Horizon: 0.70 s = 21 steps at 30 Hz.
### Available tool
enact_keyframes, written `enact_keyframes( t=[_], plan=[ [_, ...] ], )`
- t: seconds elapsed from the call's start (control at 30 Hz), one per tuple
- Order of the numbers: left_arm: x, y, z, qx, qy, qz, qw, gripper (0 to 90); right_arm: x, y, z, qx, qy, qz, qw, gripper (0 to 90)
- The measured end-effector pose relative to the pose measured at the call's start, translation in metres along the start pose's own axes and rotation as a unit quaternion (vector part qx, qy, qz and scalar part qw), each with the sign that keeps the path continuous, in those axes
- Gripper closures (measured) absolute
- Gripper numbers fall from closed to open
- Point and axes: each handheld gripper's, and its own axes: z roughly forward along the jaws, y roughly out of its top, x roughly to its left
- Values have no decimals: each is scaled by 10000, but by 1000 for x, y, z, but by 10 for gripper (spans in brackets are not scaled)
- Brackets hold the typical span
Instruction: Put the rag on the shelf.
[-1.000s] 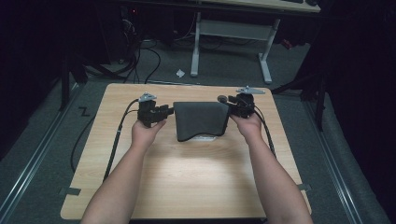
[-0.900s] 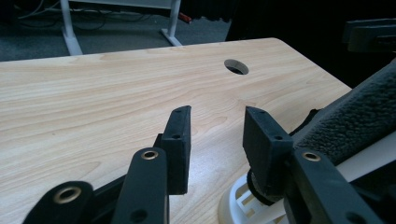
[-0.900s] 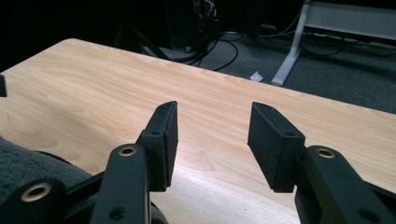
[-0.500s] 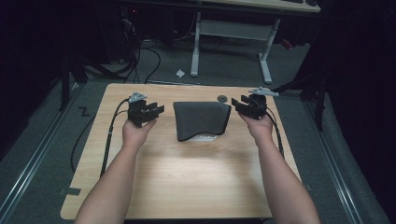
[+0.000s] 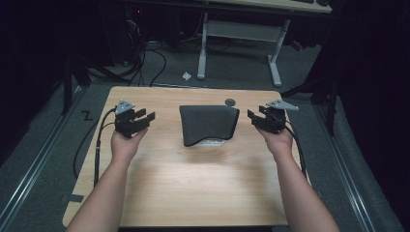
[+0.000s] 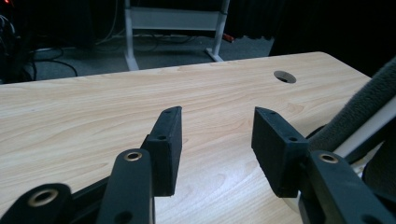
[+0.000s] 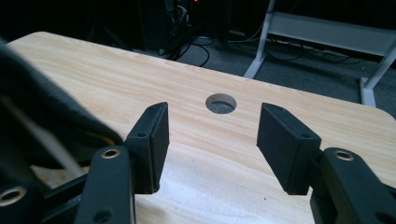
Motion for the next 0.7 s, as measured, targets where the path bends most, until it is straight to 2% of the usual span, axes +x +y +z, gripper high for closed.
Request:
enact_keyframes(
  t=[0.1,0.2,0.4,0.47,0.67,0.7],
  plan=[
    [-1,-4,-10,4,26,77,10000,521,6,-2,-9,-171,-65,-191,9997,450],
    [-2,-8,-20,9,50,137,9999,513,10,-3,-17,-76,-1,-276,9996,440],
    [-4,-16,-37,8,33,115,9999,504,23,-2,-34,-94,-1,-414,9991,436],
    [-8,-19,-41,26,-2,161,9999,500,27,-5,-39,-226,-26,-474,9986,441],
    [-29,-35,-47,103,-240,152,9995,494,44,-13,-49,11,78,-650,9979,411],
    [-34,-38,-47,122,-271,189,9994,492,47,-16,-51,-66,112,-682,9976,416]
  ],
)
